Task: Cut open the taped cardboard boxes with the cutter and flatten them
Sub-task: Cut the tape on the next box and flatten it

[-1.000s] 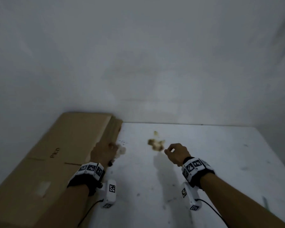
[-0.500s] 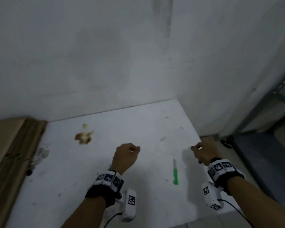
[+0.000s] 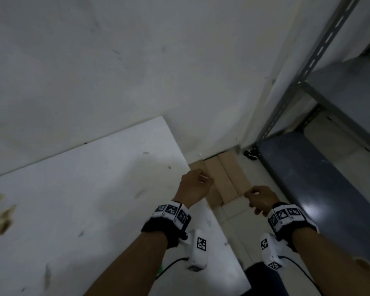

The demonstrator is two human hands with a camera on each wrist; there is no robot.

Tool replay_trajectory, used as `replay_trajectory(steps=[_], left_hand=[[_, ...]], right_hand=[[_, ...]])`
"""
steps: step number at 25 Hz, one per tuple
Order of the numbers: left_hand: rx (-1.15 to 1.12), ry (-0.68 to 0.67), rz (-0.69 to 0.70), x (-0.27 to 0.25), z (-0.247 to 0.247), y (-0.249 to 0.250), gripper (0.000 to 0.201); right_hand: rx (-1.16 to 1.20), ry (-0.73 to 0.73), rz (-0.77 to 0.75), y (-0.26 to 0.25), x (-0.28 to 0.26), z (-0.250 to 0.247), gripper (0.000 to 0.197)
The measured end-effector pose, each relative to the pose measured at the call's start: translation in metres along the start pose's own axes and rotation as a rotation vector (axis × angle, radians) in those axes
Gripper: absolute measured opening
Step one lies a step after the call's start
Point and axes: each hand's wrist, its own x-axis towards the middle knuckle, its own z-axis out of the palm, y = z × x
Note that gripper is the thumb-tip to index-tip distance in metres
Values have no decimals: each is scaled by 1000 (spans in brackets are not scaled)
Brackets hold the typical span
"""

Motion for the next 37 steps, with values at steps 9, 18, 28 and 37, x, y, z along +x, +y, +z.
replay_trajectory(steps=[9,18,28,37], left_hand=[[-234,-156,-586,181,172,-24,26],[-495,-134,-988,301,394,-223,75],[-998,417,-1023,350,470,-304,62],[-806,470,-995,335,396,-214,91]], right_hand=[[-70,-127,68,48,237,-31,21],[-198,-192,60,176,500,44,54],[117,-169,145,243,604,92,83],[339,-62,-40,172,511,25,50]])
